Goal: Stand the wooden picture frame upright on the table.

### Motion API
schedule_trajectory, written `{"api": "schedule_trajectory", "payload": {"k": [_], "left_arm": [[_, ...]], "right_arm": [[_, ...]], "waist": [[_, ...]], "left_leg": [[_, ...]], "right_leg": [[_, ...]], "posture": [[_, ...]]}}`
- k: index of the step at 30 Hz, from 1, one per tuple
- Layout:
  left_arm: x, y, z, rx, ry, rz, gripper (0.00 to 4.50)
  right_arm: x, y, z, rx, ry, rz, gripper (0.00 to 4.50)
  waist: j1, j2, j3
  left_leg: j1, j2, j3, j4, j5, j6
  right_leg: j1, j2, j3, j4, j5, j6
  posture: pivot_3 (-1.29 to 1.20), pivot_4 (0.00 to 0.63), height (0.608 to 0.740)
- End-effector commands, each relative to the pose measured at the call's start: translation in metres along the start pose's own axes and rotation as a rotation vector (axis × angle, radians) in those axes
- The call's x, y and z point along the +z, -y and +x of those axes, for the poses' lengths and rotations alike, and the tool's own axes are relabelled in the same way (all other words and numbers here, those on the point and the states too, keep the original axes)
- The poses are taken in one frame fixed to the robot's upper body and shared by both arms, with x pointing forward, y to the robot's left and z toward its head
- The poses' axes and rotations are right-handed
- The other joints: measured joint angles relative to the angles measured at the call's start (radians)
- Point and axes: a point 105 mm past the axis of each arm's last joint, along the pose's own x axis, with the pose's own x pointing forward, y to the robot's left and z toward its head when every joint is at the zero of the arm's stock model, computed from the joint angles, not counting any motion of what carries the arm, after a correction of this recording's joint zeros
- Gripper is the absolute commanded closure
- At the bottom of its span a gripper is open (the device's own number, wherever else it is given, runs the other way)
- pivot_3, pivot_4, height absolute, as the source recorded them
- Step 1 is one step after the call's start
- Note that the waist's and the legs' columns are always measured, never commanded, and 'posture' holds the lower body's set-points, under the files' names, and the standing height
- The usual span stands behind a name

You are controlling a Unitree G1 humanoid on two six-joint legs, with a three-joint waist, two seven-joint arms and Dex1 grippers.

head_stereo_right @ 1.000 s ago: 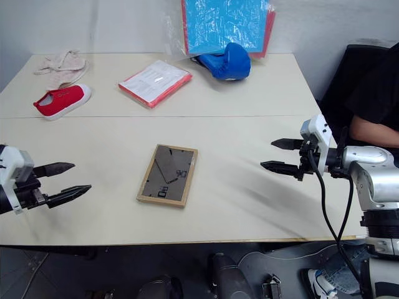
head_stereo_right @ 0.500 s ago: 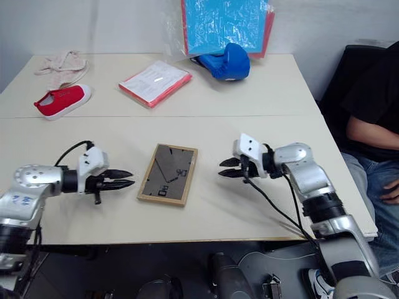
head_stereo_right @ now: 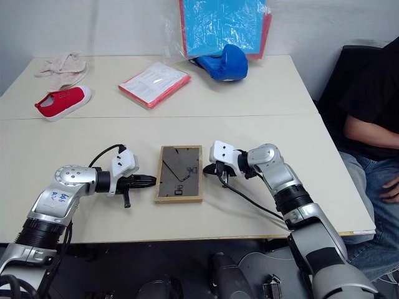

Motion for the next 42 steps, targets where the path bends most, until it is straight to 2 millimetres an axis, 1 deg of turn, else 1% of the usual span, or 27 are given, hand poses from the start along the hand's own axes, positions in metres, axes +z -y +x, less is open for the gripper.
{"api": "schedule_trajectory", "payload": {"k": [1,2,3,4,5,7,8,10,12,14,16,18,20,22,25,28,29,31,32,34,35,37,40,42], "left_arm": [[-0.007,-0.005,-0.017,0.031,-0.023,-0.123,4.47],[-0.011,-0.004,-0.023,0.015,-0.026,-0.254,4.30],[-0.014,-0.001,-0.029,-0.019,-0.025,-0.400,4.09],[-0.014,0.004,-0.033,-0.062,-0.021,-0.528,3.99],[-0.013,0.007,-0.035,-0.083,-0.013,-0.621,3.68],[-0.010,0.005,-0.035,-0.088,0.015,-0.739,3.04],[-0.007,0.004,-0.034,-0.095,0.032,-0.795,2.81],[-0.003,0.005,-0.031,-0.116,0.045,-0.874,2.30],[-0.001,0.012,-0.025,-0.158,0.034,-0.913,1.72],[0.001,0.020,-0.018,-0.200,0.007,-0.935,1.10],[-0.002,0.030,-0.008,-0.233,-0.047,-0.920,0.50],[-0.006,0.040,0.004,-0.264,-0.099,-0.916,0.01],[-0.006,0.043,0.012,-0.277,-0.109,-0.906,0.01],[-0.003,0.046,0.025,-0.286,-0.104,-0.911,0.01],[0.005,0.048,0.040,-0.308,-0.071,-0.929,0.01],[0.016,0.040,0.049,-0.301,-0.005,-0.967,0.62],[0.019,0.037,0.049,-0.293,0.012,-0.976,0.94],[0.025,0.031,0.046,-0.291,0.044,-1.000,1.52],[0.026,0.030,0.046,-0.292,0.049,-1.007,1.88],[0.024,0.030,0.043,-0.287,0.040,-0.995,2.50],[0.024,0.030,0.042,-0.282,0.035,-0.985,2.77],[0.028,0.026,0.037,-0.280,0.079,-0.981,3.28],[0.042,0.023,0.029,-0.290,0.133,-0.910,3.63],[0.053,0.021,0.019,-0.300,0.178,-0.858,3.65]], "right_arm": [[0.010,0.001,-0.009,0.006,0.004,-0.076,4.48],[0.011,-0.001,-0.010,0.014,0.000,-0.093,4.50],[0.013,-0.003,-0.010,0.021,-0.005,-0.121,4.50],[0.014,-0.005,-0.009,0.023,-0.012,-0.146,4.50],[0.015,-0.006,-0.007,0.022,-0.018,-0.164,4.50],[0.016,-0.005,-0.005,0.007,-0.029,-0.184,4.50],[0.016,-0.004,-0.003,-0.002,-0.032,-0.189,4.50],[0.016,-0.002,-0.001,-0.019,-0.042,-0.201,4.50],[0.015,0.000,0.001,-0.030,-0.060,-0.224,4.50],[0.014,0.000,0.003,-0.032,-0.073,-0.239,4.50],[0.014,-0.001,0.006,-0.031,-0.075,-0.243,4.50],[0.014,-0.004,0.010,-0.021,-0.076,-0.247,4.50],[0.015,-0.005,0.012,-0.018,-0.075,-0.250,4.50],[0.016,-0.008,0.015,-0.014,-0.073,-0.257,4.50],[0.017,-0.010,0.017,-0.012,-0.069,-0.258,4.50],[0.016,-0.011,0.017,-0.014,-0.069,-0.256,4.50],[0.016,-0.011,0.016,-0.016,-0.070,-0.255,4.50],[0.014,-0.012,0.014,-0.016,-0.073,-0.253,4.50],[0.014,-0.012,0.014,-0.016,-0.075,-0.252,4.50],[0.013,-0.012,0.013,-0.016,-0.077,-0.252,4.50],[0.013,-0.012,0.012,-0.017,-0.077,-0.252,4.50],[0.013,-0.012,0.012,-0.017,-0.074,-0.250,4.50],[0.021,-0.006,0.006,-0.041,-0.045,-0.240,4.50],[0.033,0.001,-0.006,-0.066,0.003,-0.180,4.50]], "waist": [[-0.001,0.000,0.000],[-0.003,0.000,0.000],[-0.005,0.000,0.000],[-0.010,0.000,0.000],[-0.015,0.000,0.000],[-0.017,0.000,0.000],[-0.017,0.000,0.000],[-0.017,0.000,0.000],[-0.016,0.000,0.000],[-0.016,0.000,0.000],[-0.015,0.000,0.000],[-0.014,0.001,-0.001],[-0.007,0.003,-0.002],[0.002,0.004,-0.003],[0.015,0.007,-0.005],[0.028,0.007,-0.006],[0.031,0.007,-0.006],[0.031,0.007,-0.006],[0.030,0.007,-0.006],[0.029,0.007,-0.006],[0.029,0.007,-0.006],[0.028,0.007,-0.006],[0.024,0.007,-0.006],[0.019,0.007,-0.005]], "left_leg": [[0.000,0.000,0.000,0.000,0.000,0.000],[0.000,0.000,0.000,0.000,0.000,0.000],[0.000,0.000,0.000,0.000,0.000,0.000],[0.000,0.000,0.000,0.000,0.000,0.000],[0.000,0.000,-0.001,0.000,0.000,0.000],[0.000,0.000,-0.001,0.000,0.000,0.000],[0.000,0.000,-0.001,0.000,0.000,0.000],[0.000,-0.001,-0.002,0.001,0.000,0.000],[-0.001,-0.001,-0.003,0.001,0.000,0.000],[-0.001,-0.001,-0.003,0.001,0.000,0.000],[-0.001,-0.001,-0.003,0.001,0.000,0.000],[0.000,-0.001,-0.003,0.001,0.000,-0.001],[0.002,-0.001,-0.004,0.001,0.000,-0.001],[0.002,-0.001,-0.004,0.001,0.000,-0.001],[0.003,-0.002,-0.004,0.002,-0.001,0.000],[0.003,-0.003,-0.005,0.003,-0.001,0.001],[0.002,-0.003,-0.004,0.003,-0.001,0.002],[0.001,-0.003,-0.004,0.003,-0.002,0.002],[0.001,-0.003,-0.004,0.003,-0.002,0.002],[0.000,-0.002,-0.004,0.003,-0.002,0.002],[0.000,-0.002,-0.004,0.003,-0.002,0.001],[0.001,-0.002,-0.004,0.004,-0.002,0.001],[0.000,-0.002,-0.005,0.004,-0.002,0.001],[0.000,-0.002,-0.005,0.004,-0.002,0.001]], "right_leg": [[0.000,0.000,0.000,0.000,0.000,0.000],[0.000,0.000,0.000,0.000,0.000,0.000],[0.000,0.000,0.000,0.000,0.000,0.000],[0.000,0.000,0.000,0.000,0.000,0.000],[0.000,0.000,0.000,0.000,0.000,0.000],[0.000,0.000,0.000,0.001,0.000,0.000],[0.000,0.000,0.000,0.001,0.000,0.000],[0.000,0.000,-0.001,0.001,0.000,0.000],[0.001,0.000,-0.001,0.001,0.000,0.000],[0.001,0.000,-0.001,0.000,0.000,0.000],[0.001,0.000,-0.001,0.000,0.000,0.000],[0.002,0.000,-0.001,0.000,0.000,0.000],[0.004,-0.001,-0.001,0.000,0.000,0.000],[0.005,-0.001,-0.001,0.000,0.000,0.000],[0.006,-0.001,-0.001,-0.001,0.000,0.001],[0.007,-0.002,-0.001,-0.001,0.000,0.002],[0.007,-0.002,-0.001,-0.001,0.000,0.002],[0.006,-0.002,-0.001,-0.001,0.000,0.002],[0.005,-0.002,-0.001,-0.001,0.000,0.002],[0.004,-0.002,-0.001,-0.001,0.000,0.002],[0.004,-0.002,-0.002,-0.001,0.000,0.002],[0.005,-0.002,-0.002,-0.001,0.000,0.002],[0.005,-0.002,-0.002,0.000,0.000,0.002],[0.004,-0.002,-0.002,0.000,0.000,0.002]], "posture": [[0.00,0.150,0.740],[0.00,0.150,0.740],[0.00,0.150,0.740],[0.00,0.150,0.740],[0.00,0.150,0.740],[0.00,0.150,0.740],[0.00,0.150,0.740],[0.00,0.150,0.740],[0.00,0.150,0.740],[0.00,0.150,0.740],[0.00,0.150,0.740],[0.00,0.150,0.740],[0.00,0.150,0.740],[0.00,0.150,0.740],[0.00,0.150,0.740],[0.00,0.150,0.740],[0.00,0.150,0.740],[0.00,0.150,0.740],[0.00,0.150,0.740],[0.00,0.150,0.740],[0.00,0.150,0.740],[0.00,0.150,0.740],[0.00,0.150,0.740],[0.00,0.150,0.740]]}}
